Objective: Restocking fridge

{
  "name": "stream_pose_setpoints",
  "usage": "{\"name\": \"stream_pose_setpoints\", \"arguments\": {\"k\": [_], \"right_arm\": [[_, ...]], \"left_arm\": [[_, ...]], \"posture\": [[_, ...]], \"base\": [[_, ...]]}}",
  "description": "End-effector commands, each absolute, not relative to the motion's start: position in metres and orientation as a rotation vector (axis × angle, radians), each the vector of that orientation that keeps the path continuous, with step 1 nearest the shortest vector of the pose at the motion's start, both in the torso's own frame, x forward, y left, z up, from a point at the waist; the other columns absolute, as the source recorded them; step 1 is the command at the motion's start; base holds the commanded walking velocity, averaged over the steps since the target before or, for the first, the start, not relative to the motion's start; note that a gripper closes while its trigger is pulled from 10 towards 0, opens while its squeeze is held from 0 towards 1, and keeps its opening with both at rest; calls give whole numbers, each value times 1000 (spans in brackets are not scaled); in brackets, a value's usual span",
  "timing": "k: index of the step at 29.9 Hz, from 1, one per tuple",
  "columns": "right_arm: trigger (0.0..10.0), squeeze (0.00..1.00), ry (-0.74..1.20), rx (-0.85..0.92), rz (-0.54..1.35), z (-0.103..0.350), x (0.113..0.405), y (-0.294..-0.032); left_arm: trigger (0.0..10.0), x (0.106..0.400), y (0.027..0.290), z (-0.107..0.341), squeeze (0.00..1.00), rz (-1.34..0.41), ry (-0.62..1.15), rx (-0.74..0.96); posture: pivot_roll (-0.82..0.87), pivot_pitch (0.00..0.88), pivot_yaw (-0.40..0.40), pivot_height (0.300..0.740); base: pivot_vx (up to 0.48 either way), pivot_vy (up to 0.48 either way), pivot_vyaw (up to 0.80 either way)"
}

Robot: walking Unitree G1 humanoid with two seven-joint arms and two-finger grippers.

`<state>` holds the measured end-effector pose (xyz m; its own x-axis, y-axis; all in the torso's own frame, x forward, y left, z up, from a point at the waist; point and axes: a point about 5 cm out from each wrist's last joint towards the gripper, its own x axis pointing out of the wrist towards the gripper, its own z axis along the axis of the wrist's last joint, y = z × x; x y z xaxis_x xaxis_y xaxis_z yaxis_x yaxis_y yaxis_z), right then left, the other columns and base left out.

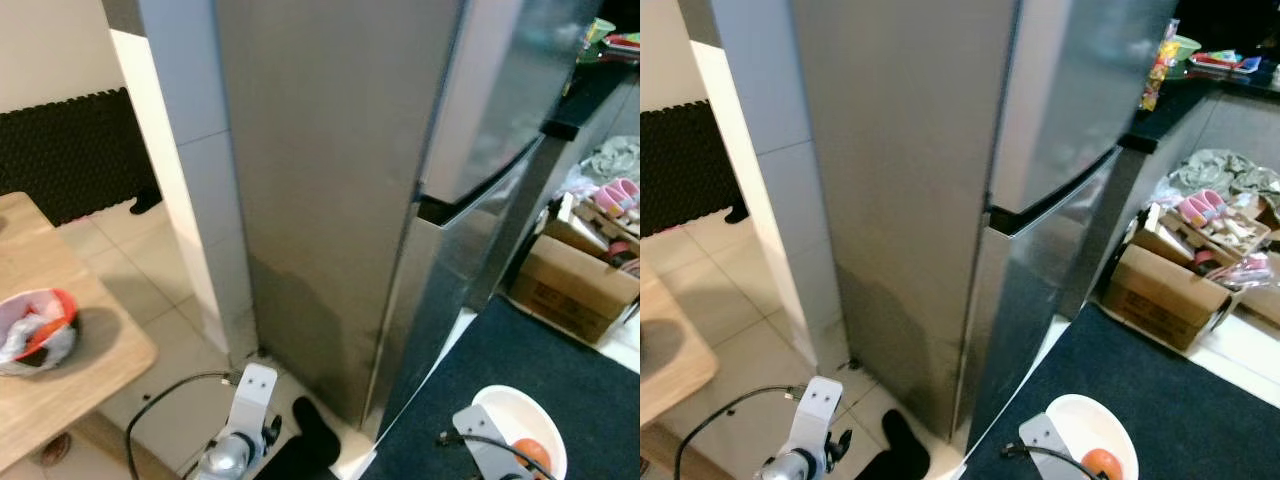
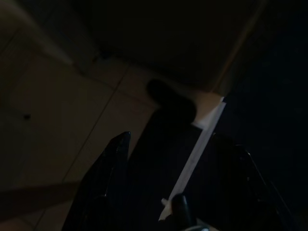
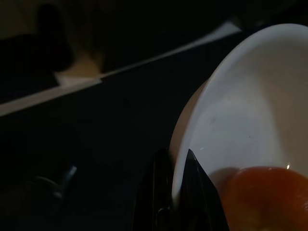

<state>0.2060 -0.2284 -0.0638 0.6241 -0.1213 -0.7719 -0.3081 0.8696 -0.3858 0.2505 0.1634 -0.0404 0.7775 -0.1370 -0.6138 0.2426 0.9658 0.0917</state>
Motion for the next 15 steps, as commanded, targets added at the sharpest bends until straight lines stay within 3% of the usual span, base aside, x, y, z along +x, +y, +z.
{"name": "stream_pose_setpoints", "arguments": {"k": [1,15], "right_arm": [[10000,0,890,-524,106,-63,207,-229],[10000,0,890,-525,113,-63,207,-227]], "left_arm": [[10000,252,166,-39,0,-178,638,167],[10000,252,168,-39,0,-167,633,159]], "posture": [[-65,0,-28,740],[-62,0,-31,740]], "base": [[0,0,0],[0,0,0]]}}
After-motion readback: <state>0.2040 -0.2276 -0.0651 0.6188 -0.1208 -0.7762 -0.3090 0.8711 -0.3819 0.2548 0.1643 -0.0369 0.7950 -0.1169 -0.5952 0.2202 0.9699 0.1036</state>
